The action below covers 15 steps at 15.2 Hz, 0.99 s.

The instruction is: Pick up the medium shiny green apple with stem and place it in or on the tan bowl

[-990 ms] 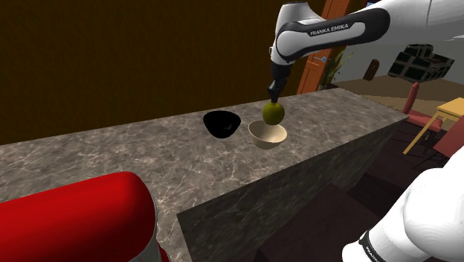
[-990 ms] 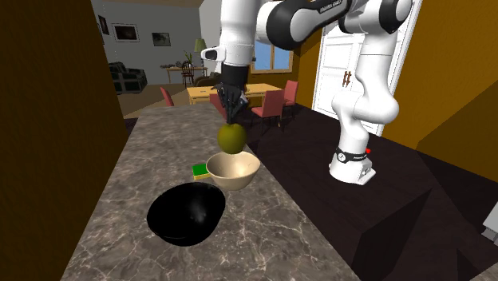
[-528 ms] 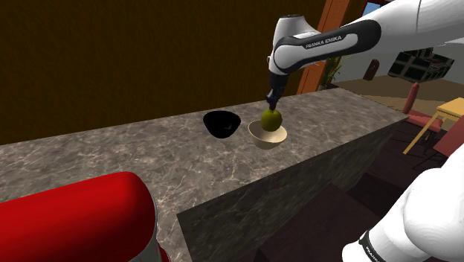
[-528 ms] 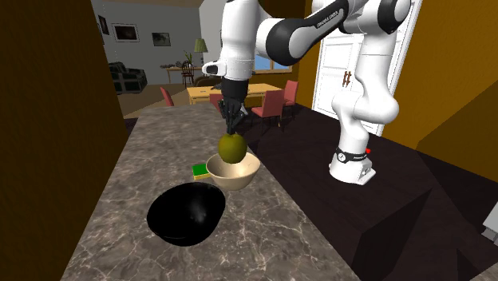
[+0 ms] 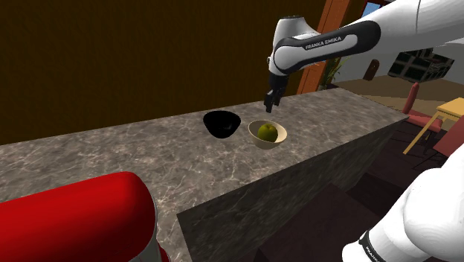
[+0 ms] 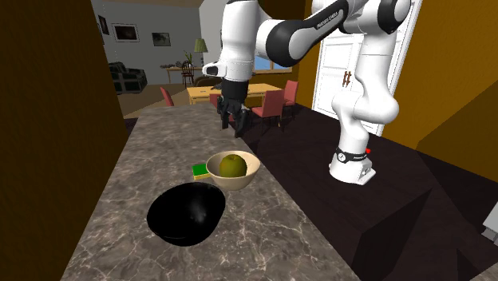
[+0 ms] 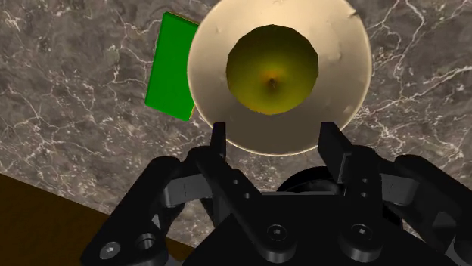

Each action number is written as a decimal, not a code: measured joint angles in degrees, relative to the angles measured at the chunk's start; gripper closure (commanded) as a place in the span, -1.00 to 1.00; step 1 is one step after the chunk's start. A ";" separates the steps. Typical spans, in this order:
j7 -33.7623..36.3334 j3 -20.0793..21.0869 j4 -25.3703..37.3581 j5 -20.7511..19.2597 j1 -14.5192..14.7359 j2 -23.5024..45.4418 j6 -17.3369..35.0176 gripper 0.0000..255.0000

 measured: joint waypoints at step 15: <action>-0.08 0.54 5.05 0.21 0.48 -1.92 -7.02 -1.00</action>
